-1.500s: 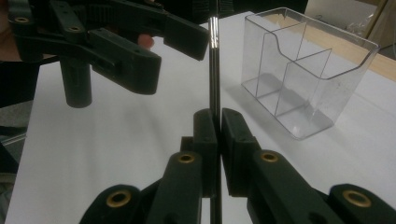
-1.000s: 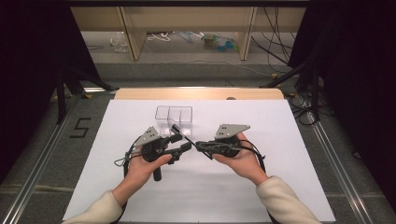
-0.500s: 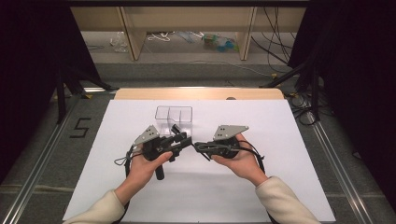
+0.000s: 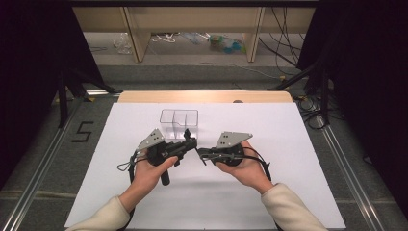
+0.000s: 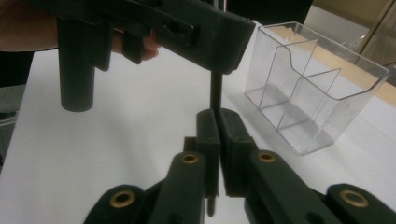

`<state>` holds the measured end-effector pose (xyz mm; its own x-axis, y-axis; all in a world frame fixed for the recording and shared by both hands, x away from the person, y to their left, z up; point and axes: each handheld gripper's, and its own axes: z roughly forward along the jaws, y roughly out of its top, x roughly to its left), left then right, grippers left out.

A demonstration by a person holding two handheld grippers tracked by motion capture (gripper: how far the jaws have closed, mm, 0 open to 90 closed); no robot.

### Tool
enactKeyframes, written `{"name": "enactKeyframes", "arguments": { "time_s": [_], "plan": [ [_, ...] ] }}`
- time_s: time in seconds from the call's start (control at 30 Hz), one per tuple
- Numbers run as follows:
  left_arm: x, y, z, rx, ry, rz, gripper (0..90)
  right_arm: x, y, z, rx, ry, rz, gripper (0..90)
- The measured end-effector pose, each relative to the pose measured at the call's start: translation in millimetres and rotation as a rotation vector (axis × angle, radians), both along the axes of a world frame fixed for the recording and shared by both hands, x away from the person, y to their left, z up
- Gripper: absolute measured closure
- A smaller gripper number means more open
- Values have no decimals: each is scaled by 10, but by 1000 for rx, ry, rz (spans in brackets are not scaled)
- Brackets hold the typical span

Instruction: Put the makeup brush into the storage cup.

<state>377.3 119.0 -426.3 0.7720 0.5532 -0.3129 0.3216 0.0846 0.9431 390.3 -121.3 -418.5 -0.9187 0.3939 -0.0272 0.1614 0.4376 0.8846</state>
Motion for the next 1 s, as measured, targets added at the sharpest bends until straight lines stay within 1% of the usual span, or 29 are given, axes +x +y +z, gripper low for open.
{"name": "enactKeyframes", "arguments": {
  "time_s": [0.07, 0.13, 0.2, 0.27, 0.33, 0.37, 0.4, 0.43, 0.47, 0.5, 0.57, 0.6, 0.63, 0.67, 0.7, 0.73, 0.77, 0.8, 0.83, 0.87, 0.9, 0.93, 1.0],
  "plan": [
    [1, 11, 8, -2, -7, -1, 851, 2, 5, -4, -11, -25, -12, 799],
    [-4, 21, 20, 2, -8, 5, 851, 5, 2, -12, -5, -17, -19, 734],
    [-4, 33, 31, 15, -20, 10, 852, 10, 2, -20, -5, -28, -30, 648],
    [-6, 43, 39, 27, -28, 19, 852, 17, 3, -27, 0, -18, -34, 560],
    [-7, 55, 47, 43, -35, 30, 852, 20, -1, -33, 8, -21, -49, 509],
    [-16, 57, 50, 42, -24, 47, 852, 18, -8, -34, 9, -7, -51, 479],
    [-8, 68, 56, 53, -40, 42, 852, 21, -9, -41, 16, -2, -54, 451],
    [-5, 77, 62, 63, -48, 48, 852, 16, -17, -43, 17, 11, -58, 434],
    [-14, 80, 69, 69, -41, 64, 852, 16, -25, -50, 27, 16, -64, 414],
    [-12, 87, 74, 78, -54, 64, 852, 17, -28, -56, 36, 25, -63, 387],
    [-18, 98, 89, 92, -65, 71, 852, 19, -36, -62, 43, 19, -65, 347],
    [-27, 98, 95, 90, -59, 86, 852, 19, -37, -64, 54, 21, -68, 318],
    [-23, 106, 102, 99, -74, 78, 852, 12, -37, -66, 61, 33, -76, 304],
    [-27, 111, 105, 100, -74, 82, 852, 11, -42, -64, 67, 38, -75, 288],
    [-25, 119, 109, 106, -84, 79, 852, 15, -54, -59, 67, 34, -75, 271],
    [-33, 121, 110, 105, -79, 92, 852, 18, -59, -61, 71, 32, -79, 262],
    [-33, 126, 110, 110, -82, 98, 852, 23, -72, -62, 72, 27, -79, 262],
    [-31, 131, 111, 115, -86, 102, 852, 24, -77, -67, 80, 40, -75, 258],
    [-33, 134, 113, 116, -84, 107, 852, 29, -97, -63, 77, 23, -87, 252],
    [-33, 140, 116, 120, -87, 109, 852, 36, -103, -69, 84, 19, -85, 249],
    [-31, 148, 119, 123, -93, 108, 852, 31, -113, -66, 90, 32, -94, 245],
    [-30, 155, 122, 126, -99, 109, 852, 33, -127, -63, 94, 43, -90, 242],
    [-34, 174, 131, 129, -100, 117, 852, 34, -151, -55, 105, 29, -107, 231]
  ]
}}
